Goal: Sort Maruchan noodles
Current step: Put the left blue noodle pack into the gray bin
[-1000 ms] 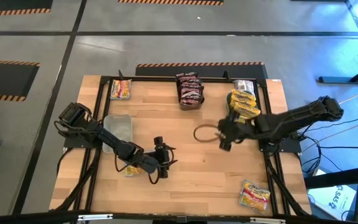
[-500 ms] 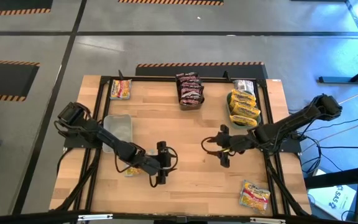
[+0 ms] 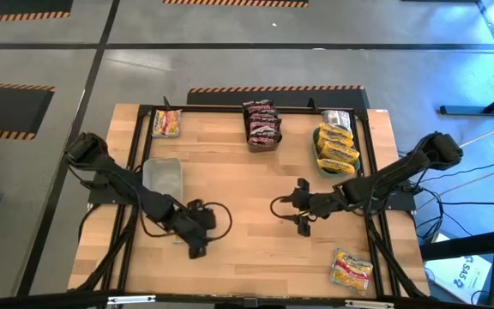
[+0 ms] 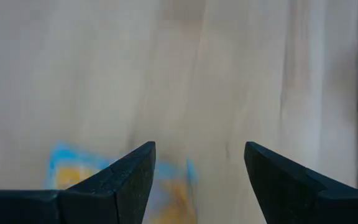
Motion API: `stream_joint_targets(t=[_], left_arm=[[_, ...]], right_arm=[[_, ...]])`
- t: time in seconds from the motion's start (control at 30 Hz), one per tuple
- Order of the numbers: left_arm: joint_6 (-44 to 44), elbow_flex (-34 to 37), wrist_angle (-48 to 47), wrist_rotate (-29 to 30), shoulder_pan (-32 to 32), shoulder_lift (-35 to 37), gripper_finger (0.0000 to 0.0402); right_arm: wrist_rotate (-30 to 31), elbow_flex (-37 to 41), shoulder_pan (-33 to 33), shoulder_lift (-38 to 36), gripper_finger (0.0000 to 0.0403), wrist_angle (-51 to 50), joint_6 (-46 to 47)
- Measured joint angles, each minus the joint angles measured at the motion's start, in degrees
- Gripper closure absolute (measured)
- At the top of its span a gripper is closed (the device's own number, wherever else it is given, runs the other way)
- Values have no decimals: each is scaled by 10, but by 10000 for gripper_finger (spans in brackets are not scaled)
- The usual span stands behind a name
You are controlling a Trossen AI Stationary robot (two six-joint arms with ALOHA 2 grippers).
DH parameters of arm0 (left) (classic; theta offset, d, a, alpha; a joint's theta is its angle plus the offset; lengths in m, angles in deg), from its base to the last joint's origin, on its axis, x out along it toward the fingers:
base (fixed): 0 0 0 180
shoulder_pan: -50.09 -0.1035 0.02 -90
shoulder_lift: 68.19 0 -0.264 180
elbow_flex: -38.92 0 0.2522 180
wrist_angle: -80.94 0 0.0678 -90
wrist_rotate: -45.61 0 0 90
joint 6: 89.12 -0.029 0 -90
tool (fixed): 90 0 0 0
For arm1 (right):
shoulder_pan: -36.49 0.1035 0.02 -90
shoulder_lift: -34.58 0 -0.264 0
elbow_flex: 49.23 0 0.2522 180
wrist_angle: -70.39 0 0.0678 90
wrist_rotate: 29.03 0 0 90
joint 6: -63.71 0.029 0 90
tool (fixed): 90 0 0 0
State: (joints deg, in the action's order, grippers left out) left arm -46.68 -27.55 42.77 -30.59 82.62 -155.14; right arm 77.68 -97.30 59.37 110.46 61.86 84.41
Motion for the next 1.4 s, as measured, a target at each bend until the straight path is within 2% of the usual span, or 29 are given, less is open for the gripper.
stream_joint_targets(t=[0.17,0.37,0.87,1.03,1.17,1.3,1.4], left_arm=[[54,0,-51,-54,26,-29,159],[65,-2,-59,-58,27,-46,160],[-3,-34,-68,-73,-8,-54,160],[-6,-76,-148,-73,-8,-54,160],[-6,-80,-178,-80,-10,-54,160],[-25,-61,-173,-84,-15,-58,160],[-51,-38,-119,-84,-15,-58,160]], right_arm=[[-13,0,0,33,160,36,0],[-18,0,0,66,160,77,-1],[-23,0,0,77,160,87,4],[-23,0,0,77,160,87,5],[-23,0,0,77,160,87,2],[-23,0,0,77,160,87,1],[-23,0,0,77,160,87,1]])
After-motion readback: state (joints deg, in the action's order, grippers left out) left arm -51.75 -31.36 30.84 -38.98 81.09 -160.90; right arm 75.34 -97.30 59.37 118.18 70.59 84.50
